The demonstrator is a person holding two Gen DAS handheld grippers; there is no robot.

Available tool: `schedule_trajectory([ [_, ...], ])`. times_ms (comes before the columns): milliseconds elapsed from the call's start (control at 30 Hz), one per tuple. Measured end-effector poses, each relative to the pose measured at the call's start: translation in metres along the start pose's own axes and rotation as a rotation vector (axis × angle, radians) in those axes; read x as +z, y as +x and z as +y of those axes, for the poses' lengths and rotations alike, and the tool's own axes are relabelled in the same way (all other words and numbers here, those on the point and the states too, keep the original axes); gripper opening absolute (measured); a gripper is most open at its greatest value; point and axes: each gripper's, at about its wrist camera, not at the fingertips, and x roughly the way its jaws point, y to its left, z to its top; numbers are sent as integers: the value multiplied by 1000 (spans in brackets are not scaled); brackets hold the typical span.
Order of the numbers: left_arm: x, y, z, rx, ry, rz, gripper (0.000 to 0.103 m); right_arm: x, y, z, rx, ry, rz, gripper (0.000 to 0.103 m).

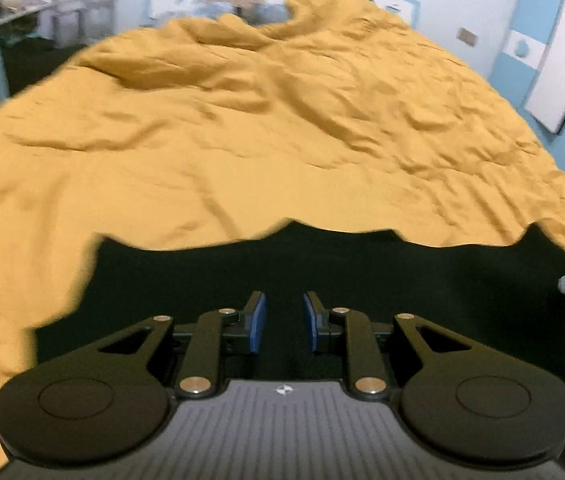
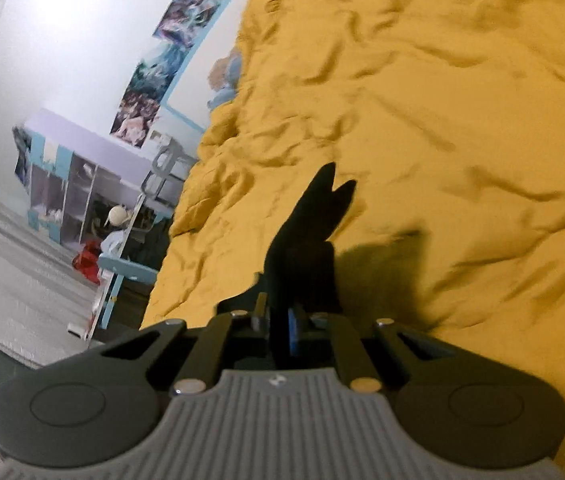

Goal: Fold small clothes

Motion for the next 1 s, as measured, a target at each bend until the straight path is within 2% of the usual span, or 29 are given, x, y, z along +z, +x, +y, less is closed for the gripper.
schedule_trajectory([
  [167,12,-54,58,48,-55,-52,27,-18,21,70,29,-40,31,3],
  [367,13,-100,101,61,-59,-85,27,-49,68,143,-5,-79,89,3],
  [467,-1,-101,112,70,-59,-72,27,-70,96,174,-18,-73,127,3],
  [667,-33,-89,139,29,-149,-29,25,-113,154,227,-79,-121,176,3],
  [800,-46,-86,154,4,-207,-20,25,-140,190,236,-134,-125,210,3],
  [1000,-57,-85,170,-8,-247,-18,25,-163,224,243,-167,-143,249,3],
])
